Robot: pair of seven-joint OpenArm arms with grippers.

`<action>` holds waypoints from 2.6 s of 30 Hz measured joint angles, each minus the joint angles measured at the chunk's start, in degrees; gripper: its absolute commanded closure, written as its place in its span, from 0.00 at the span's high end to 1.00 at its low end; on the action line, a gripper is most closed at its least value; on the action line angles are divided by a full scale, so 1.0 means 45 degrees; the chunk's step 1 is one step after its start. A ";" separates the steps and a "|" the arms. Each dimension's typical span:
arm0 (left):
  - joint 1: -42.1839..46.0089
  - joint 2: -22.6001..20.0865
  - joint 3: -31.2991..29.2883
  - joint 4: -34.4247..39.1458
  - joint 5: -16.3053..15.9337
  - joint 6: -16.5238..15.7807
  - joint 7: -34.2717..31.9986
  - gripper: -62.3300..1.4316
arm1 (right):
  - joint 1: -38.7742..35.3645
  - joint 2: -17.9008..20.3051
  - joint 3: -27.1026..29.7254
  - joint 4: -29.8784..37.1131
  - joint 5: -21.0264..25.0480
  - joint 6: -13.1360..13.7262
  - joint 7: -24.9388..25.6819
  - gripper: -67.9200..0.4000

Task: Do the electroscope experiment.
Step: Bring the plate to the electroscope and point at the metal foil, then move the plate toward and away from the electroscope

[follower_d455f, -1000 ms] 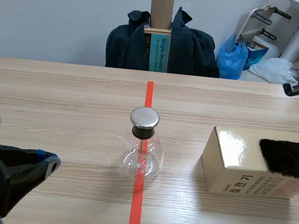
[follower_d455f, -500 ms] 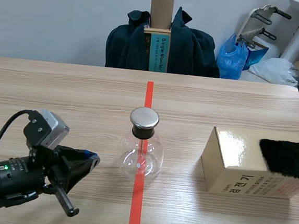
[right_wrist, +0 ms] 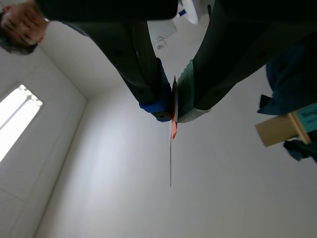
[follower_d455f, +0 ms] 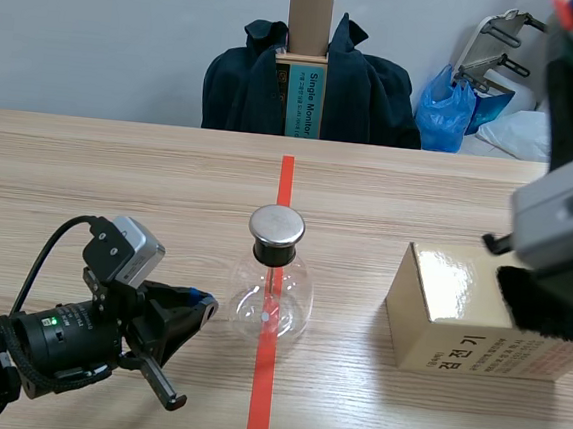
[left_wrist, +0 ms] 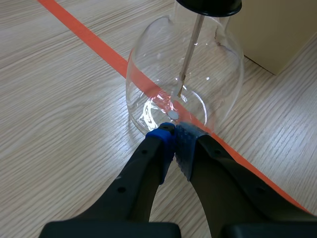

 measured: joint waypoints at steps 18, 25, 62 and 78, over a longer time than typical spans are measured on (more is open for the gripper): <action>0.0034 -0.0005 -0.0010 0.0000 0.0000 0.0000 -0.0010 0.07 | 0.3288 -0.2132 -0.2817 -0.7082 -0.2429 -0.0865 0.1316 0.02; 0.0034 -0.0005 -0.0010 0.0000 -0.0005 0.0000 -0.0010 0.07 | 0.3288 -0.2336 -0.2807 -0.7441 -0.3750 -0.0874 0.0646 0.02; 0.0034 -0.0005 -0.0010 0.0000 -0.0005 0.0000 -0.0015 0.07 | 0.3288 -0.2283 -0.2807 -0.7436 -0.5761 -0.0874 0.0937 0.02; 0.0034 -0.0005 -0.0010 0.0000 -0.0005 0.0000 -0.0019 0.07 | 0.3288 -0.2268 -0.2807 -0.7436 -0.5809 -0.0874 0.1622 0.02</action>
